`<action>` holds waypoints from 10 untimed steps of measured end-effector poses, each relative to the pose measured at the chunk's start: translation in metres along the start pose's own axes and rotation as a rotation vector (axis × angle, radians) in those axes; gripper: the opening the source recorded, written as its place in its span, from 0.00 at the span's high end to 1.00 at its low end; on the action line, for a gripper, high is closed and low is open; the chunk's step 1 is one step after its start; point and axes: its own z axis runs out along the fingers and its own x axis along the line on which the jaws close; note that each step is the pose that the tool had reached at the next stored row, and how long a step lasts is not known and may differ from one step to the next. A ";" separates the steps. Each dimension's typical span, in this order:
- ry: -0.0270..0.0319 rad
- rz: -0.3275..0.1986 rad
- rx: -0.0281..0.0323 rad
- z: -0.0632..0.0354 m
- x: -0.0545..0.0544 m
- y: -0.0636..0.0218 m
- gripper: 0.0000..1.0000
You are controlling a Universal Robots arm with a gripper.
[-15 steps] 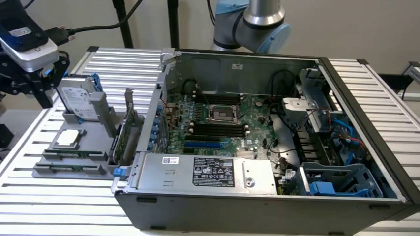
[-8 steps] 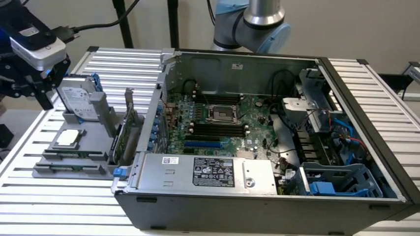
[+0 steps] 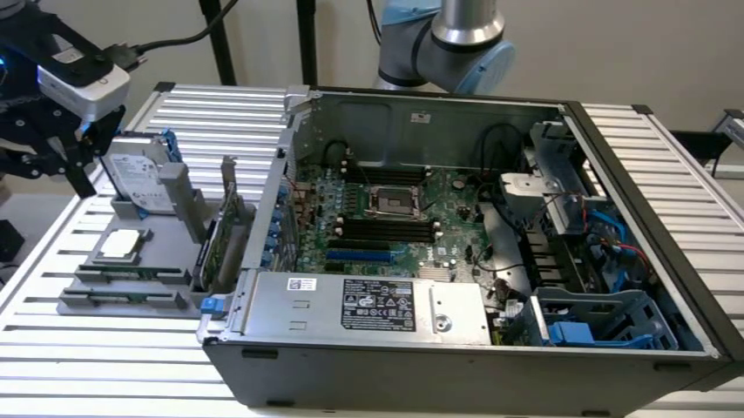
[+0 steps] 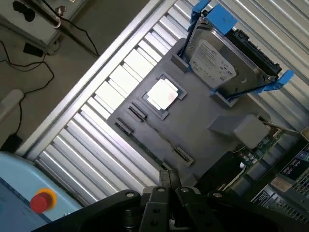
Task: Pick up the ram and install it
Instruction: 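Pick up the ram and move it above insertion slot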
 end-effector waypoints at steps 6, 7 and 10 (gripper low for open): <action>0.0047 -0.108 0.0031 0.0027 0.000 -0.0001 0.89; 0.0055 -0.126 0.0036 0.0031 0.000 -0.0001 0.89; 0.0078 -0.182 0.0051 0.0047 0.000 -0.0002 0.89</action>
